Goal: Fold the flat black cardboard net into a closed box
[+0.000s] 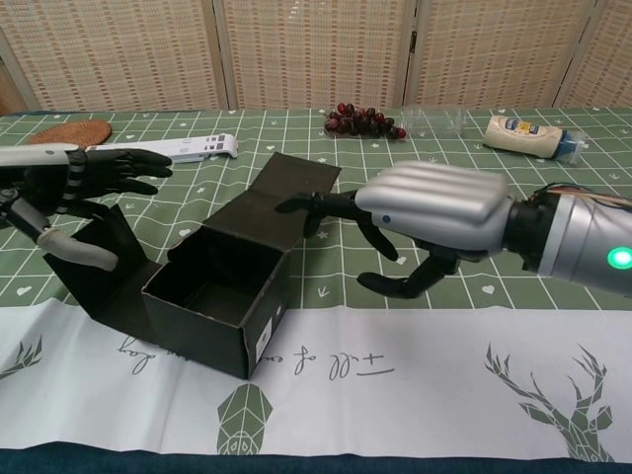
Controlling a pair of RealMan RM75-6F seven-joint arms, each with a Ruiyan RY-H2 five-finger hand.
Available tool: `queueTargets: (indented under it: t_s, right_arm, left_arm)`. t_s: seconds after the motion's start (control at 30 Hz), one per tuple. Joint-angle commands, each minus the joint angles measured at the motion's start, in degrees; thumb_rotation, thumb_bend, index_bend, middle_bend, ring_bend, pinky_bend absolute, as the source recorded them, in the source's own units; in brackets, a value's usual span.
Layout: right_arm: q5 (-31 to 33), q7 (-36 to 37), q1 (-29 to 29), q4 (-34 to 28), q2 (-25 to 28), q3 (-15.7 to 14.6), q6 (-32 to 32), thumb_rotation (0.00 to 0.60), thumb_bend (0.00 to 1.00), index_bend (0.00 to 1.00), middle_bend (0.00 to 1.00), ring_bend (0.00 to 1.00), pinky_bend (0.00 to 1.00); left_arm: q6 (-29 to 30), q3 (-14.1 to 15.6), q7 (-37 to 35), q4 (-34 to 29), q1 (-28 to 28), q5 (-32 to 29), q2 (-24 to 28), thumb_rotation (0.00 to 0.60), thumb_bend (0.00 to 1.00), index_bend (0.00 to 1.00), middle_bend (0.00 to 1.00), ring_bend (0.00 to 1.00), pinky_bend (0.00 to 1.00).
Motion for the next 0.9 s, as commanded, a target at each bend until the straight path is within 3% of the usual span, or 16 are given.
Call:
queueTargets:
  t_s: [0.03,0.47,0.77,0.9]
  right_arm:
    - [1.3,1.4,0.0,1.1,-0.4,0.4,-2.2,0.6,0.48,0.0,0.22,0.64,0.9]
    - [8.3,5.6,6.0,7.2,-5.7,6.1,-15.9,0.6,0.55,0.0,0.15,0.64,0.9]
    - [10.7,5.5,10.5,14.4,-12.0,11.1,-19.1,0.6,0.57,0.0,0.14,0.64,0.9]
    - [12.0,5.9,9.4,12.3,-11.7,11.7,-17.6,0.6,0.57,0.0,0.13,0.64,0.9]
  left_arm:
    - [1.0,-0.4,0.1,-0.7,0.9,-0.2,1.0,0.6,0.1,0.04,0.0,0.0,0.34]
    - [3.6,-0.9,-0.3,-2.7,3.7,1.0,4.4,0.6,0.1,0.04,0.0,0.0,0.33]
    - [4.6,-0.7,-1.6,-2.8,5.3,2.2,5.2,0.6,0.1,0.03,0.0,0.0,0.32]
    - [5.6,-0.9,-2.3,-2.6,5.9,2.7,5.6,0.6,0.1,0.03,0.0,0.0,0.32]
